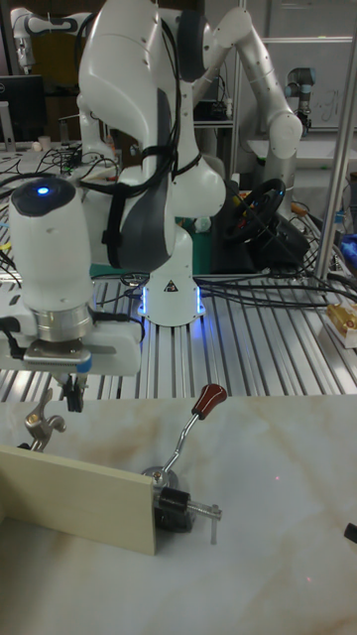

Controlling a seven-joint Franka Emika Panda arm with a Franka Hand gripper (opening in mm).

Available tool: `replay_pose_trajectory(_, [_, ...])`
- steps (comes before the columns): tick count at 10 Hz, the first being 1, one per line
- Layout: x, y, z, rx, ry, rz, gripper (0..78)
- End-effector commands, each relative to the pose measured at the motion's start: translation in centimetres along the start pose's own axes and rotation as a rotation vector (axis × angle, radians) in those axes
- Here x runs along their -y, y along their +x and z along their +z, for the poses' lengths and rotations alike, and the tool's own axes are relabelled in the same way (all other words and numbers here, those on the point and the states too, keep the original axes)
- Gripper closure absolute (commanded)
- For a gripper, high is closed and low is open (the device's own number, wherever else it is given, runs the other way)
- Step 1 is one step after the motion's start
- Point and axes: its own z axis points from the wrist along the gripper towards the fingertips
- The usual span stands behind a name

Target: Turn on the water tap

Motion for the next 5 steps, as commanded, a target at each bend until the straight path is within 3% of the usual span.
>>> replay_pose_trajectory(1, [0.6, 1.0, -0.3, -0.003, 0.002, -0.003, 77.6])
replay_pose_trajectory(3, [1.4, 1.8, -0.9, -0.019, 0.011, -0.014, 77.6])
replay_pose_trajectory(5, [2.3, 1.7, -0.8, -0.021, 0.010, -0.033, 77.6])
